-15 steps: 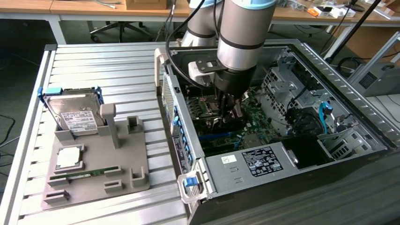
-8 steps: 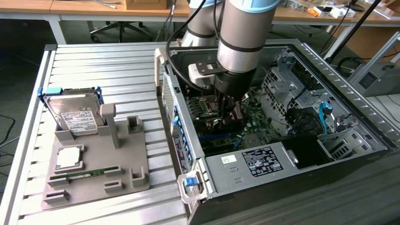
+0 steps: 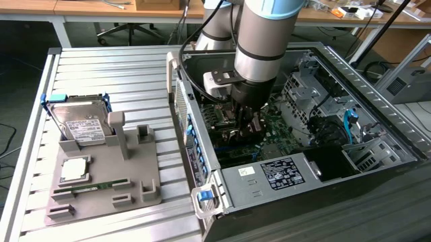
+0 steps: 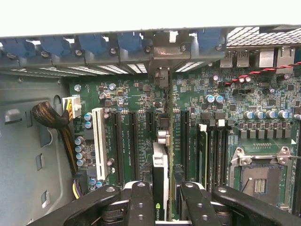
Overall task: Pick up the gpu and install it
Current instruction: 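Insert the gpu into the slot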
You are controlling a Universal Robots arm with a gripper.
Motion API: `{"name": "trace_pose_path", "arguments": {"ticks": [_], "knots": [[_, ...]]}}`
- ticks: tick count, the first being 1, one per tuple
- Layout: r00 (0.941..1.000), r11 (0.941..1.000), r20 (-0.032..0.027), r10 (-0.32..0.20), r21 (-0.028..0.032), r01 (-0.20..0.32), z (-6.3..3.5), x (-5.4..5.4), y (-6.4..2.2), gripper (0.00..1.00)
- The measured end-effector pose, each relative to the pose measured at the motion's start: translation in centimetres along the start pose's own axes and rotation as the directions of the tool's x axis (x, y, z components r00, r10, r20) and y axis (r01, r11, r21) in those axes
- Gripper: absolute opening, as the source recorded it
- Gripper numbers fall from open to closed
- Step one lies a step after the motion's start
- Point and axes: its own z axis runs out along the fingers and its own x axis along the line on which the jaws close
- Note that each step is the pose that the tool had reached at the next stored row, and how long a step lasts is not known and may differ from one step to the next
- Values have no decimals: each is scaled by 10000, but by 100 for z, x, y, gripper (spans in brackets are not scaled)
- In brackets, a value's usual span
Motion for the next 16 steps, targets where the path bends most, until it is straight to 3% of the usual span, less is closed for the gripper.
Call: {"name": "trace_pose_path", "arguments": {"ticks": [11,16], "knots": [[10000,10000,2,-2,1,2,-53,2,-11,27],[10000,10000,2,0,-3,0,-43,-3,-157,27]]}}
